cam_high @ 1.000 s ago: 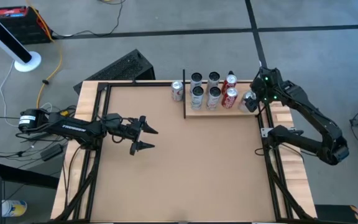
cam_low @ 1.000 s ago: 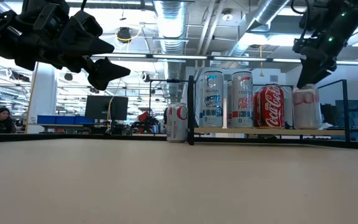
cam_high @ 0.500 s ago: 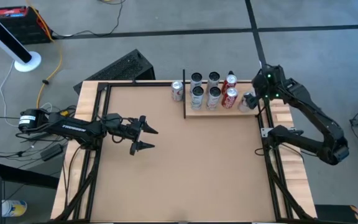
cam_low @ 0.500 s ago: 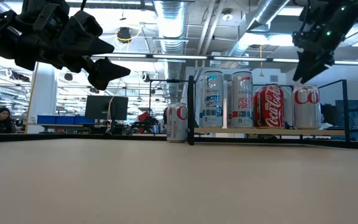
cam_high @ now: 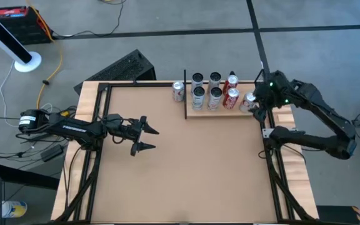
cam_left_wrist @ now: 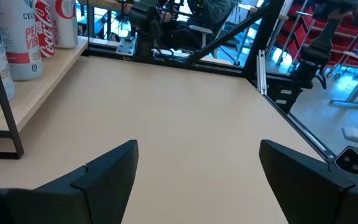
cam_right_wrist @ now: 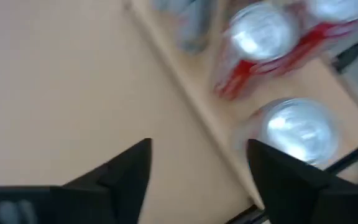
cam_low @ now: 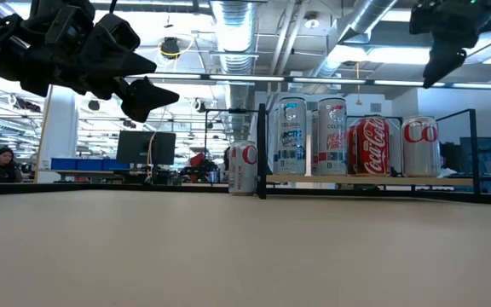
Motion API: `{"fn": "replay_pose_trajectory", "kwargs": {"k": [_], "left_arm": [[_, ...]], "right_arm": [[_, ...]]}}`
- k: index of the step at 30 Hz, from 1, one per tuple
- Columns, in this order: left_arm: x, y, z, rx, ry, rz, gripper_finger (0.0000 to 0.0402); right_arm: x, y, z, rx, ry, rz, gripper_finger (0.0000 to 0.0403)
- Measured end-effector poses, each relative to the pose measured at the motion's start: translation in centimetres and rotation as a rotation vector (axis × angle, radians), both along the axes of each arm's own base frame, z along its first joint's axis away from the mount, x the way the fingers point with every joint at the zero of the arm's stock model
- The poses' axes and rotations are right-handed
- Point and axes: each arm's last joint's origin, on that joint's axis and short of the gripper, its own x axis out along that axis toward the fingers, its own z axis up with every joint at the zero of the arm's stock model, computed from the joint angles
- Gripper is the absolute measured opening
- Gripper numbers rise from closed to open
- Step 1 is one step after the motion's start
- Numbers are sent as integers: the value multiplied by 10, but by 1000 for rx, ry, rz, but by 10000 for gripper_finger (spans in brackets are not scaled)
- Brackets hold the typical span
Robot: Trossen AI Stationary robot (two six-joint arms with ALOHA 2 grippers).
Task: Place canned beverage on shelf
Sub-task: Put the bottom silver and red soda can on the shelf
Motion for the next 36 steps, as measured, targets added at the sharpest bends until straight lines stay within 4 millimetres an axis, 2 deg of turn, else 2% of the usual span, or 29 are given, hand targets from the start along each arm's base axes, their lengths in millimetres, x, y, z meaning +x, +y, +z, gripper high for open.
{"fn": "replay_pose_trajectory", "kwargs": {"k": [3, 9, 10, 15, 24, 36], "left_arm": [[0, 0, 0, 0, -2, 0, 320], [0, 0, 0, 0, -2, 0, 320], [0, 0, 0, 0, -2, 0, 320], [0, 0, 0, -8, 1, 0, 320], [0, 0, 0, -1, 2, 0, 320], [0, 0, 0, 0, 2, 0, 320]], "right_arm": [[5, 6, -4, 47, 45, 51, 225], [23, 0, -14, 61, 165, 77, 42], [26, -2, -17, 61, 203, 79, 23], [36, -13, -31, 56, 399, 36, 25], [49, -27, -43, 14, 541, 22, 17], [49, -42, -44, -34, 535, -53, 18]]}}
